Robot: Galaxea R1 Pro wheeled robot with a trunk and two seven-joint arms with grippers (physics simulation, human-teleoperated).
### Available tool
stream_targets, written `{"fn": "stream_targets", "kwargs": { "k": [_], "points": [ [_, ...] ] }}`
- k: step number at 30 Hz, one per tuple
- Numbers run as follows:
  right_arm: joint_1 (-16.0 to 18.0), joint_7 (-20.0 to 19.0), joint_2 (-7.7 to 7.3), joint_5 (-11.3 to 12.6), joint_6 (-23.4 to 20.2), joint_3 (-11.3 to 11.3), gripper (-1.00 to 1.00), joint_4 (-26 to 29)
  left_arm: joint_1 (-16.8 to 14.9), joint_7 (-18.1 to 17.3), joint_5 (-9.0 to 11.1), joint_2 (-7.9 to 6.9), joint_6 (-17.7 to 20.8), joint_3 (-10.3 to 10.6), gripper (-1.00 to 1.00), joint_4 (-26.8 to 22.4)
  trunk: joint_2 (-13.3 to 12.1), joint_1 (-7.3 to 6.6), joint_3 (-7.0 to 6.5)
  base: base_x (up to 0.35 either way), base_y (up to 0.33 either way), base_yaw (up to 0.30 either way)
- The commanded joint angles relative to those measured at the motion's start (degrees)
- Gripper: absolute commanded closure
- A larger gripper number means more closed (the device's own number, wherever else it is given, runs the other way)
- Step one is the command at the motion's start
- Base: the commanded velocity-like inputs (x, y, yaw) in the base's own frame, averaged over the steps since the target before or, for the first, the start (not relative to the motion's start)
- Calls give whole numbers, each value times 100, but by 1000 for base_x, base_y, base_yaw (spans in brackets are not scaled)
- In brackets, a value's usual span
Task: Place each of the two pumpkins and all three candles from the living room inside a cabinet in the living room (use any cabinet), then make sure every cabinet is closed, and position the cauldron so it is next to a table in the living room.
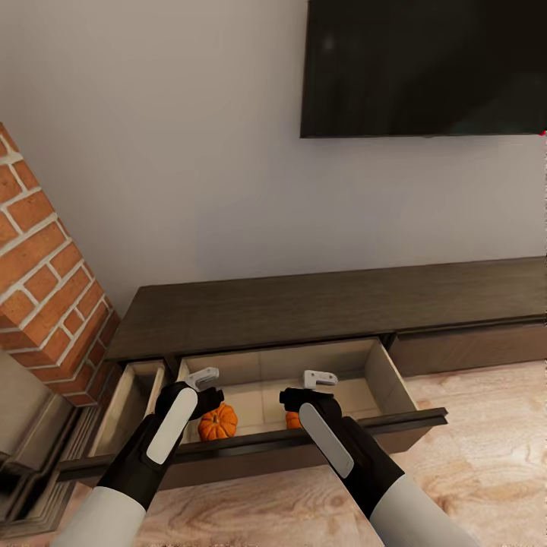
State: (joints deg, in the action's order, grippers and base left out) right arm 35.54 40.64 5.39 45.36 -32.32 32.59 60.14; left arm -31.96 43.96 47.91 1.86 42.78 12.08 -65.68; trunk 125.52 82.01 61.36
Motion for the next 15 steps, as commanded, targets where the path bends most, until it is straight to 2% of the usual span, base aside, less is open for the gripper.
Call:
{"fn": "stream_targets", "kwargs": {
  "k": [1,6,15],
  "points": [
    [5,49,2,41,-11,11,-100,6,-4,60,59,2,2,8,-100,-6,-39,-26,-14,-208,0,0],
    [5,49,0,39,-11,11,-100,6,-4,60,60,7,2,13,-100,-6,-240,-136,-103,-172,0,0],
    [5,49,-1,43,-11,11,-100,6,-4,60,57,7,2,20,-100,-6,-601,-333,-265,-307,0,0]
  ]
}}
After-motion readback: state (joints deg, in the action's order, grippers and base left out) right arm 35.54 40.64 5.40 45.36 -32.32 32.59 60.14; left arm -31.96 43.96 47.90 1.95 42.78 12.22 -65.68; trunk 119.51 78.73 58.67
